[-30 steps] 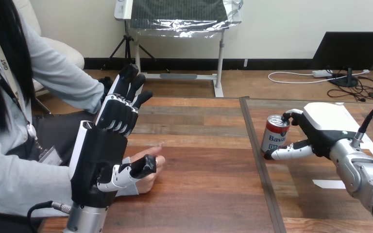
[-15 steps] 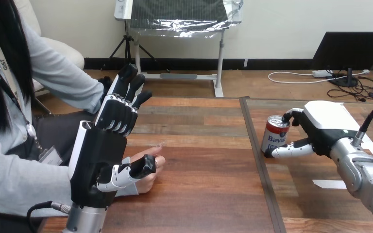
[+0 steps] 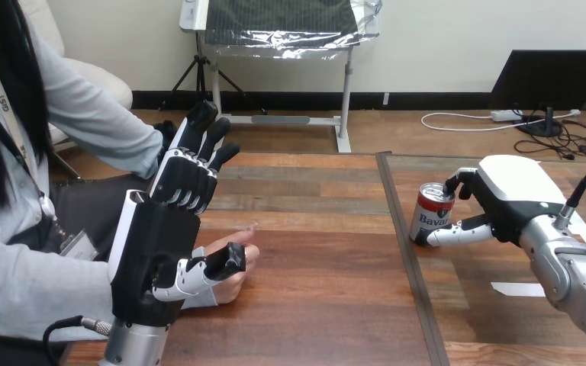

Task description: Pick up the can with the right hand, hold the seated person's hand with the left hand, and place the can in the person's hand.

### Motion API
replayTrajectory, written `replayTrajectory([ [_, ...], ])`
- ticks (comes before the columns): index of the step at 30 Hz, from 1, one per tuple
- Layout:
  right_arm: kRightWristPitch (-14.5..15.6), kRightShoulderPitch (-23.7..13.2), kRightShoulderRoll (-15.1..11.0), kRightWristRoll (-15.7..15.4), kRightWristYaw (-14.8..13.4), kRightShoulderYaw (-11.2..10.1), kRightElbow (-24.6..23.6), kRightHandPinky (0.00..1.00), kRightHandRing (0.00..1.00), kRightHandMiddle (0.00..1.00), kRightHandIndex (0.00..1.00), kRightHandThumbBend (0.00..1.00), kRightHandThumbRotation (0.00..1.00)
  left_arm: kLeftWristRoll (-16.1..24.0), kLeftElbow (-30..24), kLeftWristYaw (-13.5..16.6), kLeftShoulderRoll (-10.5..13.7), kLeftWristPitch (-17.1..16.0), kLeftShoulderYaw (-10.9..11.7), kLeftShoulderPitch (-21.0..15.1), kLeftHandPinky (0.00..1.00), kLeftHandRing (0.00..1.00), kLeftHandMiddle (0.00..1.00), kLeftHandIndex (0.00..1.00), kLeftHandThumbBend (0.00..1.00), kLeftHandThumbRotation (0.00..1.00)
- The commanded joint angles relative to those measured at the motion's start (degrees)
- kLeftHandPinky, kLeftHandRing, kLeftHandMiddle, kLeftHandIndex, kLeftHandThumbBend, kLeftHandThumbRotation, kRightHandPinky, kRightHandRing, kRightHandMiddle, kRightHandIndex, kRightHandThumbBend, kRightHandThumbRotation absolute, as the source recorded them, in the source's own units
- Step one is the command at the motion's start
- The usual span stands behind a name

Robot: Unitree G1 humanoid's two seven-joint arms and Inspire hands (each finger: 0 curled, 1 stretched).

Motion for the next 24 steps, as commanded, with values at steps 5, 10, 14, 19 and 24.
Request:
replayTrajectory([
  [5,-1.20,-0.65,-1.27,0.01,-0.30,-0.08,-1.54,0.97,0.84,0.69,0.71,1.00,0.66,-0.32,-0.35,-0.48,-0.19,0.02,-0.09,-4.12,0.90,0.96,0.98,0.95,1.00,0.50],
  [10,-1.53,-0.64,-1.53,-0.10,-0.60,0.00,-1.64,0.97,0.84,0.69,0.70,1.00,0.66,-0.21,-0.06,-0.47,-0.29,-0.35,0.05,-4.40,0.90,0.96,0.98,0.95,1.00,0.50],
  [14,-1.77,-0.61,-1.64,-0.16,-1.05,0.01,-1.65,0.96,0.83,0.68,0.69,1.00,0.66,-0.09,-0.01,-0.35,-0.33,-0.25,0.11,-4.54,0.91,0.96,0.98,0.95,1.00,0.50],
  [19,-1.45,-0.74,-1.70,-0.21,-0.85,0.06,-1.71,0.96,0.82,0.67,0.69,1.00,0.66,-0.05,-0.01,-0.27,-0.42,-0.06,0.12,-4.65,0.91,0.96,0.98,0.95,1.00,0.50],
  [24,-1.44,-0.82,-1.77,-0.10,-0.72,-0.03,-1.87,0.96,0.83,0.68,0.70,1.00,0.66,-0.51,0.23,-0.74,-0.48,0.12,0.21,-4.88,0.91,0.97,0.99,0.95,1.00,0.50],
])
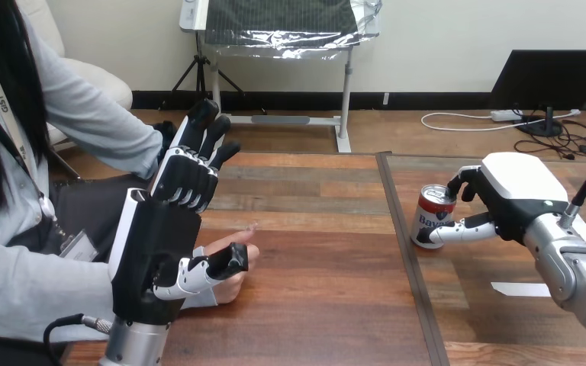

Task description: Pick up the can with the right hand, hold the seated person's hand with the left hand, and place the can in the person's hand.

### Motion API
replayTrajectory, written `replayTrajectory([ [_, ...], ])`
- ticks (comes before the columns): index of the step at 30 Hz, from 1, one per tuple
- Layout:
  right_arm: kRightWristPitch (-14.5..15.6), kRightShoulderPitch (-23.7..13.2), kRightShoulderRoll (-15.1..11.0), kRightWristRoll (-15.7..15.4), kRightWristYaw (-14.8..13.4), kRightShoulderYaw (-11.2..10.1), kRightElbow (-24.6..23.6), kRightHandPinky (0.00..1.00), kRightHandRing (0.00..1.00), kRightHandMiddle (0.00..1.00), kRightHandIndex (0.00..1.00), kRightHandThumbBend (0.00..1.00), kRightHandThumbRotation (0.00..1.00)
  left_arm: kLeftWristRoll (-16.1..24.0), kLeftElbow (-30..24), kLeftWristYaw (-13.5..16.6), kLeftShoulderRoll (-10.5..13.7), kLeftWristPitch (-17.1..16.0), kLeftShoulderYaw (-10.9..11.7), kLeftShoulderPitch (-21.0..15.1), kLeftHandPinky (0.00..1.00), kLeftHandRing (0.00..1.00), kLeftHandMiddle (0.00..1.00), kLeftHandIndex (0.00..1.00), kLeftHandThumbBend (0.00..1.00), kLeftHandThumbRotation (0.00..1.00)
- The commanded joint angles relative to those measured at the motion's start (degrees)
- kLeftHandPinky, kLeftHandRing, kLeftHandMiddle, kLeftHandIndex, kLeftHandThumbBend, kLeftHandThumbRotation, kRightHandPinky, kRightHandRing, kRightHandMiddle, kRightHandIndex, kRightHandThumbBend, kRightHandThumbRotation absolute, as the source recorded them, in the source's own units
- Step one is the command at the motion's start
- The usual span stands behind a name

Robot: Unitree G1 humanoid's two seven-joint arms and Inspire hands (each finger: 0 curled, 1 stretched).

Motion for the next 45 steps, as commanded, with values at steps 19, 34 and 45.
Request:
replayTrajectory([
  [19,-0.82,-0.91,-1.23,0.88,-0.53,-0.92,-2.38,0.98,0.84,0.72,0.75,0.99,0.59,-1.10,0.77,-1.25,-0.18,0.85,0.52,-4.85,0.90,0.96,0.98,0.95,1.00,0.49],
  [34,-1.64,-0.34,-1.80,1.67,-3.15,-2.02,-3.08,0.96,0.83,0.75,0.78,1.00,0.57,-1.22,1.26,-1.85,-0.11,1.42,1.06,-5.54,0.90,0.96,0.98,0.95,1.00,0.48],
  [45,-2.97,0.10,-2.47,1.91,-4.46,-2.71,-3.29,0.95,0.84,0.77,0.81,1.00,0.62,-1.28,2.09,-2.06,-0.12,1.41,1.26,-5.96,0.91,0.96,0.98,0.94,1.00,0.48],
])
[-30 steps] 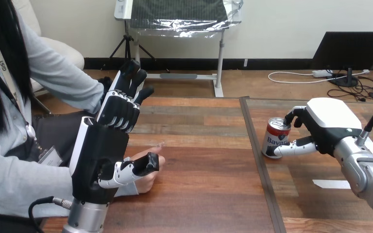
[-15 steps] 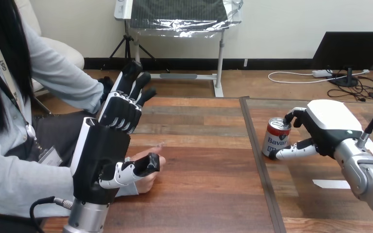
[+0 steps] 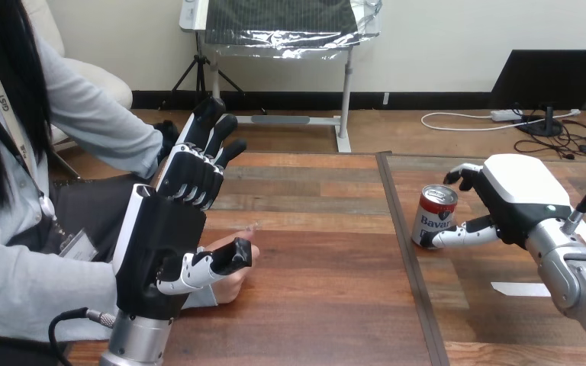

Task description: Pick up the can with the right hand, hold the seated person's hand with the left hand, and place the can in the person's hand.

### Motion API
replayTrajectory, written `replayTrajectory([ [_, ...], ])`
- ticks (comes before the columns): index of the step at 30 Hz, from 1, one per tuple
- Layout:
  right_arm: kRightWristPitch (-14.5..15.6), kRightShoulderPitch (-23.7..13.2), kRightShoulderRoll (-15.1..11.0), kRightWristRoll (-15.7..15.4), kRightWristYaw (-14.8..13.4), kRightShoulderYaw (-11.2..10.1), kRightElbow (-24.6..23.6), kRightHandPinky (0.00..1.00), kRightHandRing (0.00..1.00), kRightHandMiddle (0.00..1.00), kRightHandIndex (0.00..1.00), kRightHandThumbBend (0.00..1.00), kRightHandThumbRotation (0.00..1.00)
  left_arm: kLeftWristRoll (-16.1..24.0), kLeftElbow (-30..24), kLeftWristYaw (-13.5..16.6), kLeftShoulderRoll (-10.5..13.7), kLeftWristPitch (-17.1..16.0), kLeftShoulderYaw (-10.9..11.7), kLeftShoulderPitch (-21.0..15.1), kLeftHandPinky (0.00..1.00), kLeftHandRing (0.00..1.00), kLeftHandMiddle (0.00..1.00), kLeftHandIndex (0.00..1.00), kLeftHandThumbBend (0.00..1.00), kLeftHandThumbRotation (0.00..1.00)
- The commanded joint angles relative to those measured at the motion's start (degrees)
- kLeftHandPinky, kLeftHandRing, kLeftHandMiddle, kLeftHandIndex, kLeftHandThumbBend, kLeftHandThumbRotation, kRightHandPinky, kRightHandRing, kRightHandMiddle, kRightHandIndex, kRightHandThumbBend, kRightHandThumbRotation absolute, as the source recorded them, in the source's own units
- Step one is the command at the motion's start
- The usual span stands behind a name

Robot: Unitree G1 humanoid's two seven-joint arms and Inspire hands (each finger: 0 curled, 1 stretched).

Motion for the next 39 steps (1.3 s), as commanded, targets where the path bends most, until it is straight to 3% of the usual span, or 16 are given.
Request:
replayTrajectory([
  [1,-0.79,-1.54,-1.82,1.78,-1.88,-2.10,-2.17,0.95,0.84,0.77,0.81,1.00,0.62,-0.85,0.75,-0.43,-0.12,0.00,0.71,-4.56,0.91,0.96,0.98,0.94,1.00,0.48],
  [28,-3.73,-0.60,-2.51,3.63,-3.90,-4.38,-2.66,1.00,0.87,0.78,0.83,1.00,0.65,-0.14,3.01,-0.99,-0.21,-0.87,1.95,-5.95,0.90,0.97,0.98,0.94,1.00,0.51],
  [39,-3.62,-0.70,-2.37,3.21,-4.08,-4.70,-2.40,1.00,0.88,0.79,0.84,1.00,0.68,1.32,4.82,-0.07,-0.03,-2.82,2.38,-6.62,0.89,0.96,0.98,0.94,1.00,0.53],
])
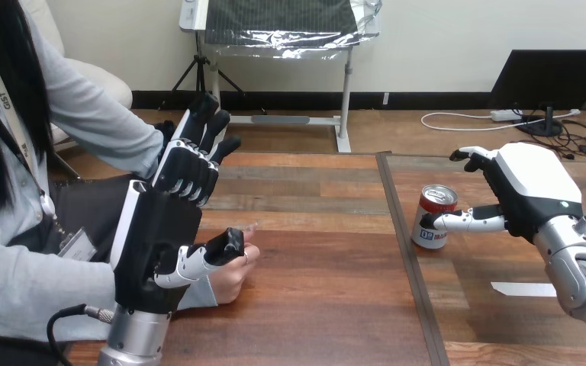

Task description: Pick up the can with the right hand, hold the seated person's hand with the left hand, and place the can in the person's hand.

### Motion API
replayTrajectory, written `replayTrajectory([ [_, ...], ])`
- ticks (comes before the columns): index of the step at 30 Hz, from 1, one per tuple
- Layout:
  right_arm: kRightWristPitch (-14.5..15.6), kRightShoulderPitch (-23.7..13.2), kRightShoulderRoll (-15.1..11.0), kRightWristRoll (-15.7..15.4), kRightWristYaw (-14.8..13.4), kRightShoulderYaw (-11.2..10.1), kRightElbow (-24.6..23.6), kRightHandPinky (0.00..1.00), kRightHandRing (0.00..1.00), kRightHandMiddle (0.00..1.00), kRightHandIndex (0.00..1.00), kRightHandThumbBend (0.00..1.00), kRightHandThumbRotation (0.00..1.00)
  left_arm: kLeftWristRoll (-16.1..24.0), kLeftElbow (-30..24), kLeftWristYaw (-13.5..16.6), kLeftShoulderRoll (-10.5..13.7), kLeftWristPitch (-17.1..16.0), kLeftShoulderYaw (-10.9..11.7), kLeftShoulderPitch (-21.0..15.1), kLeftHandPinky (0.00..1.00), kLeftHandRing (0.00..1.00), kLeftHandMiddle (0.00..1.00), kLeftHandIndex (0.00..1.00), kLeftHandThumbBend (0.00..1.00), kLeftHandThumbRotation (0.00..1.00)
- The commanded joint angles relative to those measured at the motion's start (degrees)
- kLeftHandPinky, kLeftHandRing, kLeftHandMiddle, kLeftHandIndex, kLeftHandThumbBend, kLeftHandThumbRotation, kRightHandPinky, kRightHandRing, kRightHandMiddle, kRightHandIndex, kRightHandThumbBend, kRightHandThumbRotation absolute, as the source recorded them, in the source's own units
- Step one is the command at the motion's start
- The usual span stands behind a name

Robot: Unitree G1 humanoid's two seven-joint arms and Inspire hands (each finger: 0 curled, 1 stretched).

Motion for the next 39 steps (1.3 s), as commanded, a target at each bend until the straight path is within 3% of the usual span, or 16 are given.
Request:
replayTrajectory([
  [1,-0.11,-1.71,-1.60,1.03,-1.48,-1.35,-1.95,1.00,0.88,0.79,0.84,1.00,0.68,0.73,1.09,0.18,0.04,-1.72,0.33,-4.29,0.89,0.96,0.98,0.94,1.00,0.53],
  [9,-0.37,-1.59,-1.18,1.67,-1.23,-2.00,-1.72,1.00,0.89,0.82,0.86,1.00,0.67,0.88,1.84,0.58,0.11,-1.95,0.35,-4.45,0.88,0.95,0.97,0.93,1.00,0.54],
  [18,-2.12,-0.69,0.58,5.40,-1.10,-4.81,-0.59,0.94,0.91,0.85,0.89,1.00,0.59,-0.26,1.24,-0.66,0.32,-0.44,0.00,-4.10,0.90,0.96,0.97,0.94,1.00,0.52],
  [31,-4.31,0.83,4.36,15.31,4.86,-11.76,0.26,0.86,0.93,0.91,0.94,1.00,0.50,-0.21,0.45,-0.56,0.65,-0.28,0.27,-3.59,0.91,0.96,0.98,0.94,1.00,0.52],
  [39,-4.99,1.43,6.19,17.90,5.09,-14.03,0.28,0.83,0.93,0.92,0.96,1.00,0.45,-0.30,-0.17,-0.52,1.04,0.43,0.32,-3.17,0.90,0.96,0.98,0.94,1.00,0.52],
])
